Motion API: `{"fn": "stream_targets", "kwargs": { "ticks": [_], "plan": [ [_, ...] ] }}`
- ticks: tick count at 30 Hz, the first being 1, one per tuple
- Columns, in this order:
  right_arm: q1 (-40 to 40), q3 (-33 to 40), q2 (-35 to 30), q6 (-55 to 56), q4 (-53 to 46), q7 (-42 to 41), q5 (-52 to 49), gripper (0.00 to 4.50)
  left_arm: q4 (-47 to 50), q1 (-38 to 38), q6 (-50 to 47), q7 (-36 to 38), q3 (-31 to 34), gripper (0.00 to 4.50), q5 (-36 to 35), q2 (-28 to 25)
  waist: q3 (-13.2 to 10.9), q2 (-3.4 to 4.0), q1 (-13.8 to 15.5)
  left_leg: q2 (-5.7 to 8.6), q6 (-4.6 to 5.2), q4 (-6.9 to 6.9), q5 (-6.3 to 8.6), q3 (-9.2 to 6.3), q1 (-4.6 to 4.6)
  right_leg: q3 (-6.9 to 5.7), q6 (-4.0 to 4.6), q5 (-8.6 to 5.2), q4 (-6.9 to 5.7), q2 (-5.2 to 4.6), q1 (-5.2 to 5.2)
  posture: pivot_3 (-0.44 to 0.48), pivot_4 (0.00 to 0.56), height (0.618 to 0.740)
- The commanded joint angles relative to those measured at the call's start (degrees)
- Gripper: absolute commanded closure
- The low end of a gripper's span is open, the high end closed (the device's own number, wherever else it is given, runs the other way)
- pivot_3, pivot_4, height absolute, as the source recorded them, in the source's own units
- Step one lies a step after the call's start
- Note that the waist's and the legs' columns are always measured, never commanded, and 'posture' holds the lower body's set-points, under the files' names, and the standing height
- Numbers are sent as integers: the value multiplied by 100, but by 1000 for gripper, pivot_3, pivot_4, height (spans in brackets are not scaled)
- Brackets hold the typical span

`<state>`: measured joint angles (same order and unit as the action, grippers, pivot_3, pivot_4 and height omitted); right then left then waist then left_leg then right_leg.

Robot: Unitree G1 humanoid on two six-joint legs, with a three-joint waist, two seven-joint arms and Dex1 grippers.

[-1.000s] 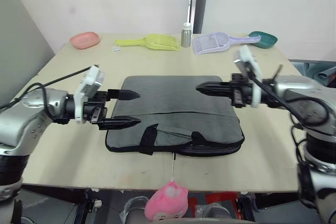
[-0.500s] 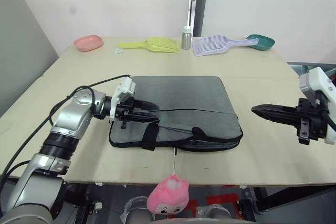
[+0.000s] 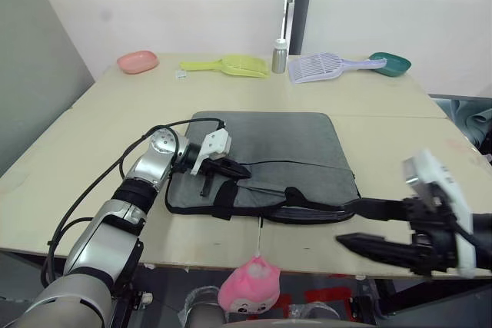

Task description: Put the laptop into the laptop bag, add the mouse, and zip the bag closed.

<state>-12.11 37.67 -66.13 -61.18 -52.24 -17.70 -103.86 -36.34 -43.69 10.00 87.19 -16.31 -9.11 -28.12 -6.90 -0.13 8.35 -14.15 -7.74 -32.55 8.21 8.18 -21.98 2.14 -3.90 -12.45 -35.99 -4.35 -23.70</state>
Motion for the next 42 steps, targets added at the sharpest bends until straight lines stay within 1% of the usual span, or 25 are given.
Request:
{"fn": "stream_targets", "kwargs": {
  "ticks": [1,4,6,7,10,12,17,22,26,31,34,40,42],
  "plan": [
    [464,-1375,-49,492,91,315,-12,41,-19,219,101,137,-185,4500,296,-109,3,0,-16,1,0,-1,0,1,1,1,-2,-1,0,-1,5,0,150,740],
    [965,-2626,209,412,195,253,398,41,56,324,238,115,-251,4500,430,-214,10,-2,-47,3,-2,1,0,-2,0,-2,-9,-5,1,-2,6,0,150,740],
    [1407,-3365,536,306,534,277,820,41,62,369,295,30,-260,4500,500,-259,15,0,-72,4,-7,6,-1,-6,-4,-10,-9,-5,6,-3,4,0,150,740],
    [1641,-3720,725,220,711,160,1092,41,88,408,298,16,-265,4500,507,-278,21,-1,-106,5,-12,8,-4,-6,-4,-10,-9,-5,7,-3,5,0,150,740],
    [2301,-4610,1284,-53,1291,-49,1827,41,245,548,278,-8,-284,4500,513,-362,31,3,-157,8,-18,12,-7,-6,-5,-11,-8,-5,5,-5,9,0,150,740],
    [2638,-5036,1625,-209,1634,-178,2201,41,328,628,280,-61,-285,4500,532,-413,34,5,-190,8,-19,13,-8,-8,-5,-13,-8,-5,4,-5,10,0,150,740],
    [3249,-5880,2282,-504,2200,-577,3212,41,555,800,212,-139,-319,4500,557,-518,39,9,-237,7,-22,18,-7,-9,-4,-16,-5,-6,7,-5,10,0,150,740],
    [3509,-6493,2808,-753,2397,-940,3843,41,662,861,184,-206,-341,4500,568,-551,42,11,-241,7,-25,28,-7,-8,0,-20,1,-9,8,-5,9,0,150,740],
    [3579,-6761,2999,-875,2460,-1200,4264,41,662,828,134,-251,-329,4500,573,-524,44,12,-240,7,-25,29,-7,-9,1,-20,2,-9,10,-5,9,0,150,740],
    [3771,-7061,3385,-926,2798,-1494,4805,41,623,810,121,-249,-260,4500,563,-556,62,17,-257,6,-25,29,-5,-8,5,-18,2,-9,1,-5,12,0,150,740],
    [3836,-7054,3527,-911,3000,-1611,5072,880,613,817,128,-278,-233,4500,569,-576,66,16,-264,6,-26,28,-5,-8,5,-17,2,-9,0,-5,12,0,150,740],
    [3780,-6802,3539,-978,2923,-1908,5183,2917,598,817,109,-289,-200,4500,539,-571,66,16,-264,5,-27,29,-5,-8,5,-18,3,-9,1,-4,10,0,150,740],
    [3734,-6670,3523,-1023,2818,-2000,5104,3679,588,815,114,-302,-199,4500,538,-550,66,16,-264,5,-27,29,-5,-8,5,-18,3,-9,1,-5,10,0,150,740]
  ]
}}
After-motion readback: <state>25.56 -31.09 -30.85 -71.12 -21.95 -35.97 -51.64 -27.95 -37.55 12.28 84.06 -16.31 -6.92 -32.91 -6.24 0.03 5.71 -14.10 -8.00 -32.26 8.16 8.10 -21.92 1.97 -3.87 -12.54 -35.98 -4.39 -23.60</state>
